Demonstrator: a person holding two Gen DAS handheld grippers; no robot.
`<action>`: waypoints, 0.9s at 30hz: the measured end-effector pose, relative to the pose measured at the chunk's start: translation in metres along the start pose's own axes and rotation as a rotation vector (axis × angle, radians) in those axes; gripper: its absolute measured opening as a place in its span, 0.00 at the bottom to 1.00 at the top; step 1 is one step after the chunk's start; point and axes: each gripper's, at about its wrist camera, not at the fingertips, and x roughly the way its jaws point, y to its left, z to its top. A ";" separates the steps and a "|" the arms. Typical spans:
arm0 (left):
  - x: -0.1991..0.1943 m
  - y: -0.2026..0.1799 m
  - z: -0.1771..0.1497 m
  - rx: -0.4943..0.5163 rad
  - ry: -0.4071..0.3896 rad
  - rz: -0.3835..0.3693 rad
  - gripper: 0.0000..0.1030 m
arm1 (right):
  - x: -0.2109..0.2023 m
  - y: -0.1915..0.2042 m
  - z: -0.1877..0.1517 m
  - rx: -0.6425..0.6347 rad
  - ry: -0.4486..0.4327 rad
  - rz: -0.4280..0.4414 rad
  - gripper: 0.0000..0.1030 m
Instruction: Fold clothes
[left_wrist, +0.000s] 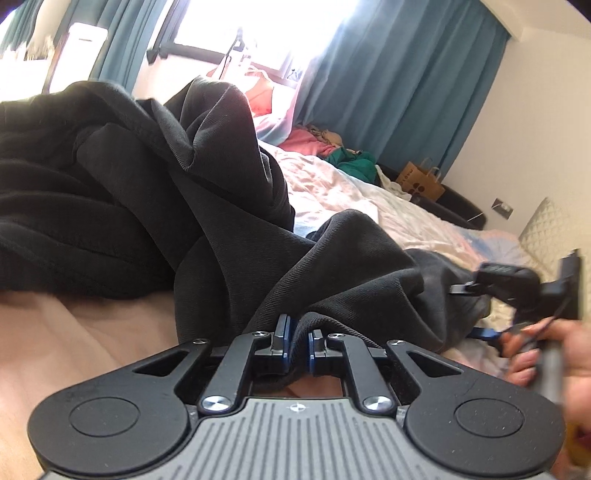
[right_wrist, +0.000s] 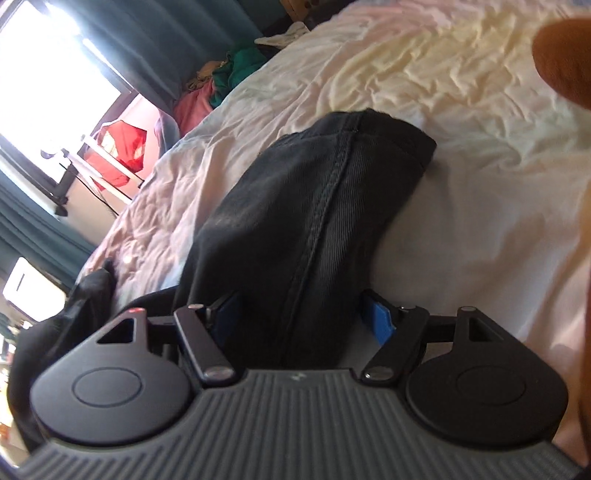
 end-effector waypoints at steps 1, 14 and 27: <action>-0.004 0.004 0.002 -0.042 0.019 -0.019 0.18 | 0.006 0.003 0.003 -0.029 -0.017 -0.009 0.71; -0.035 0.155 0.003 -0.934 -0.181 0.049 0.88 | 0.046 -0.029 0.053 0.016 -0.043 0.096 0.26; -0.048 0.215 0.050 -1.007 -0.272 0.207 0.10 | 0.040 -0.014 0.076 -0.036 -0.154 0.137 0.13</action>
